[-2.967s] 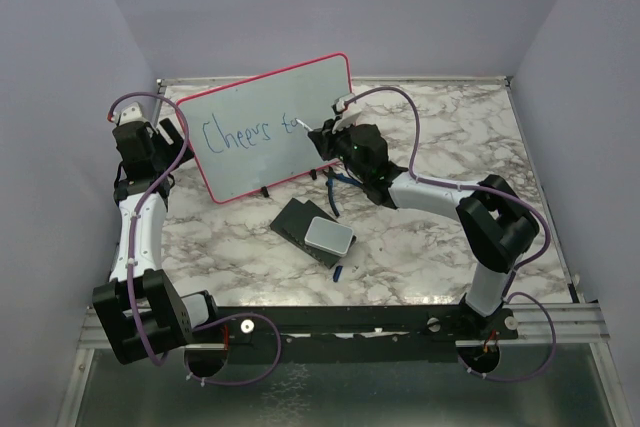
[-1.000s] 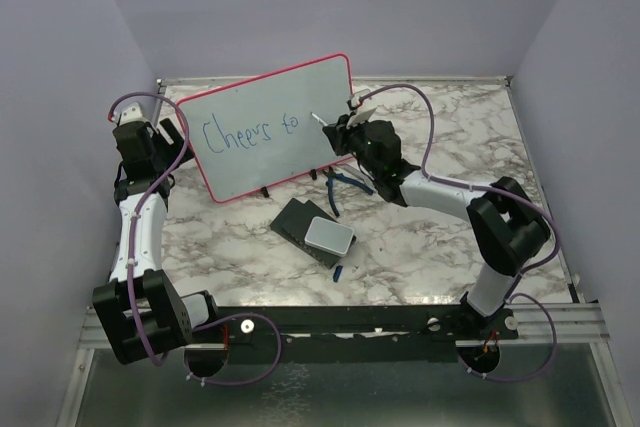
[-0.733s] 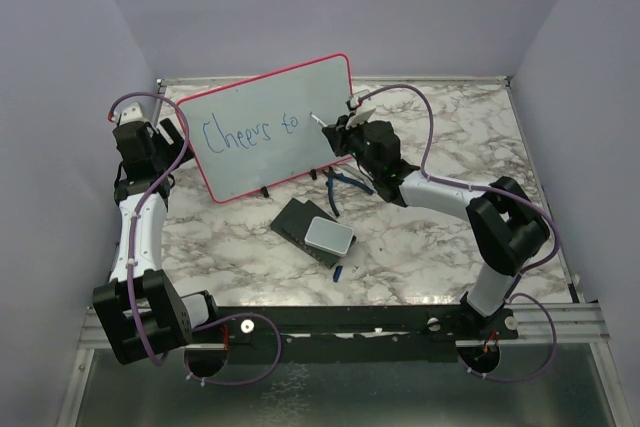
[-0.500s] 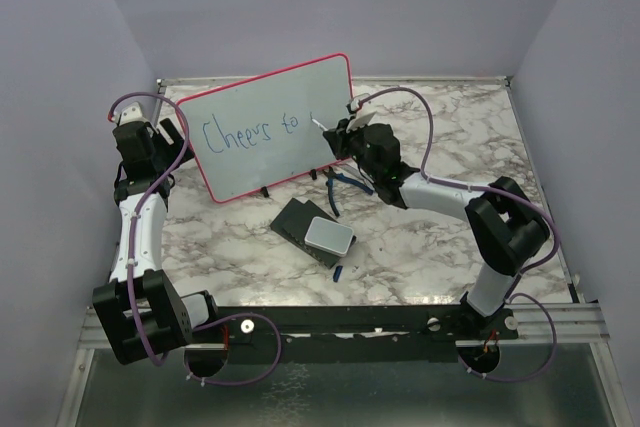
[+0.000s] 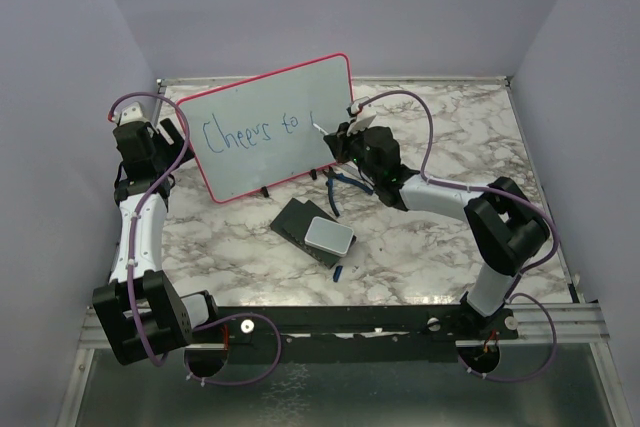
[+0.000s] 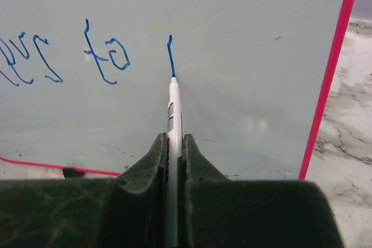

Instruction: Write a sentence on the whiteboard

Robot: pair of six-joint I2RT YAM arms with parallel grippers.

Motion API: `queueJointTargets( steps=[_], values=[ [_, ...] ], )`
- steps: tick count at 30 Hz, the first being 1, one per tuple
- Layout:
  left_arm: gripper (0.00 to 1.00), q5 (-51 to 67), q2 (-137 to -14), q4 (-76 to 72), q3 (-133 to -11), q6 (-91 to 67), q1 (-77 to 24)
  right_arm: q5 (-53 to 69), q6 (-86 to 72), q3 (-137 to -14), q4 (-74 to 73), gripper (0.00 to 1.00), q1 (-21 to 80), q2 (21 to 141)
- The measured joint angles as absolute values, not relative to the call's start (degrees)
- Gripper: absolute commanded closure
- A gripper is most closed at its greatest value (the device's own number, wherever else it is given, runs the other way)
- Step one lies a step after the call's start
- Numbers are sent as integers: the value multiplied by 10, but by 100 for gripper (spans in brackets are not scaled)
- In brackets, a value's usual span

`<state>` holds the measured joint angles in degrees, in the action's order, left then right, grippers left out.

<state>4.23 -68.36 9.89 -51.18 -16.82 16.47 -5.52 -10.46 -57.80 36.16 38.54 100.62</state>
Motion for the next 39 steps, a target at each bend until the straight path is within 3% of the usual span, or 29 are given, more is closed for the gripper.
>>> queueJointTargets(
  steps=[39],
  values=[
    [20,42,-682,99,-511,-168,165,-84,-105,-588,364,99,385,1006]
  ],
)
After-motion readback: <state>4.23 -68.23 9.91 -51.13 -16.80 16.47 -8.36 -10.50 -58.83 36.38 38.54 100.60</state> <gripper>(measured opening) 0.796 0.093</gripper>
